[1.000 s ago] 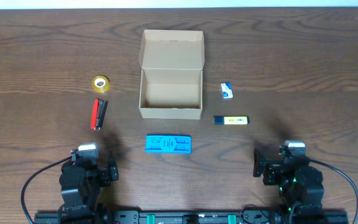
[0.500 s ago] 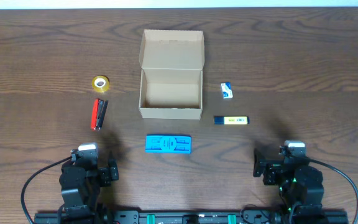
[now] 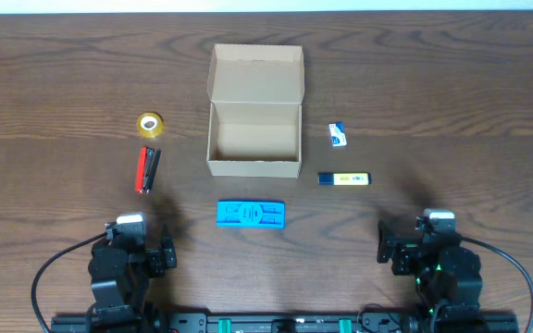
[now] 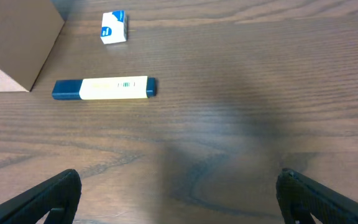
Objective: Pack container
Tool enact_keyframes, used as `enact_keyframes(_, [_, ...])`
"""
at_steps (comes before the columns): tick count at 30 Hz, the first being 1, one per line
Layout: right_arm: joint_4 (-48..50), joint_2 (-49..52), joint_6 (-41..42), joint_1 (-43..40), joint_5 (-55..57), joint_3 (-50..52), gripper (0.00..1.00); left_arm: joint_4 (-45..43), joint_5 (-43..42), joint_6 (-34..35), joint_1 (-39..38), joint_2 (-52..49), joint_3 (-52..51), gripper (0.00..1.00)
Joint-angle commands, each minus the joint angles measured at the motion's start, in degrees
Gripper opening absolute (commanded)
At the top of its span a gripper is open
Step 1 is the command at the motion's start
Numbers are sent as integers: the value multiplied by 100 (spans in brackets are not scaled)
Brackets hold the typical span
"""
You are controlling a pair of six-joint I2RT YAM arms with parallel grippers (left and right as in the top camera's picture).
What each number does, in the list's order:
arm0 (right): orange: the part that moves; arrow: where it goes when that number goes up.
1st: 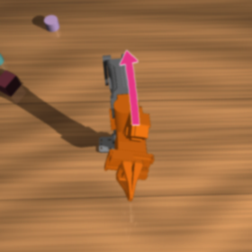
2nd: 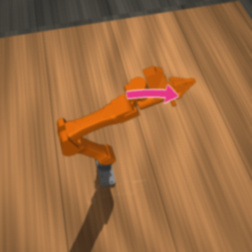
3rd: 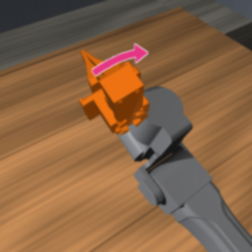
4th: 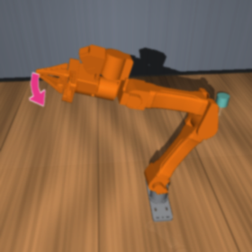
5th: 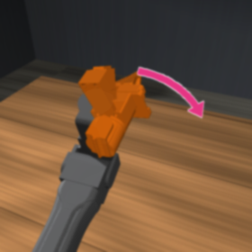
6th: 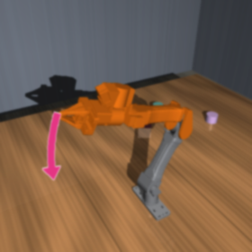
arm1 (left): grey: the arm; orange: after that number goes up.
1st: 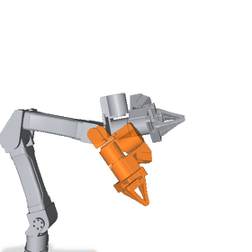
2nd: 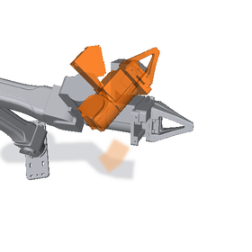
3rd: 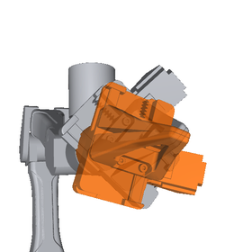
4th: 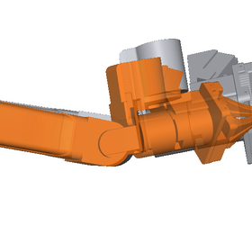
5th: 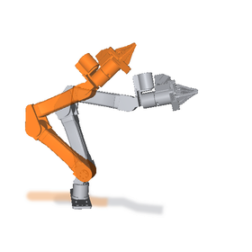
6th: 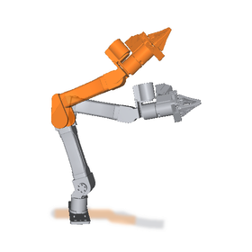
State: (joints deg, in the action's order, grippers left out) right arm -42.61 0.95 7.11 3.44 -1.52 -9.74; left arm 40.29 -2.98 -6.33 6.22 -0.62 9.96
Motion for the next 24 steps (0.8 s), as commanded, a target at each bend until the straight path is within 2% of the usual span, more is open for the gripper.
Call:
enact_keyframes(1, [7, -17, -28, -4, -24, -2, 99, 17, 26, -96, 13, 42, -74, 95])
enact_keyframes(6, [0, 647, -31, -4, -87, -544, 99, 17, 26, -96, 13, 42, -74, 95])
enact_keyframes(17, [-15, 4325, 164, -2, -476, -2944, 99, 17, 26, -96, 13, 42, -74, 95])
enact_keyframes(24, [-448, 6494, 166, 103, -422, -4684, 99, 17, 26, -96, 13, 42, -74, 95])
